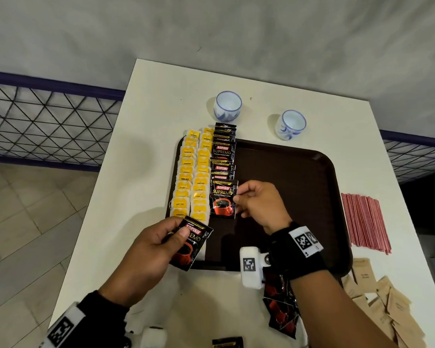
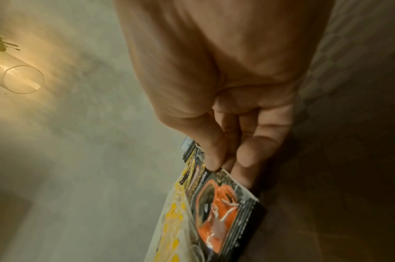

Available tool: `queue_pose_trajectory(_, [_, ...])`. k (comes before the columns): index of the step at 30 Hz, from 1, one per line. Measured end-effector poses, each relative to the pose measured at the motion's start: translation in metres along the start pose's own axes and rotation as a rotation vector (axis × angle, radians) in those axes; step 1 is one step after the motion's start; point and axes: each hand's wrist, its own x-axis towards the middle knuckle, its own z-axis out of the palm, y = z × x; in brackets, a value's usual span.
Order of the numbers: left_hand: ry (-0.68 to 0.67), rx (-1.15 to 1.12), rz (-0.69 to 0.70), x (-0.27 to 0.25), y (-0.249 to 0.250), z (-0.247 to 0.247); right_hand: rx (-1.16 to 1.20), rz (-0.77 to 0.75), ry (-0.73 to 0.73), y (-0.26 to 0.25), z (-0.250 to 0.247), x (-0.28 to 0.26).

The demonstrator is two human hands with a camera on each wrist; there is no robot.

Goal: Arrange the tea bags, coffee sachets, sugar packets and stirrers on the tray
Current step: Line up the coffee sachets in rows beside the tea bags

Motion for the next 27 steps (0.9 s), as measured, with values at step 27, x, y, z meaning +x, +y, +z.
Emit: queue_pose_trajectory(27, [0.007, -0.051, -0.013, -0.001, -0.002, 0.003, -0.123, 0.013, 0.116, 0.000, 0.016, -0.002])
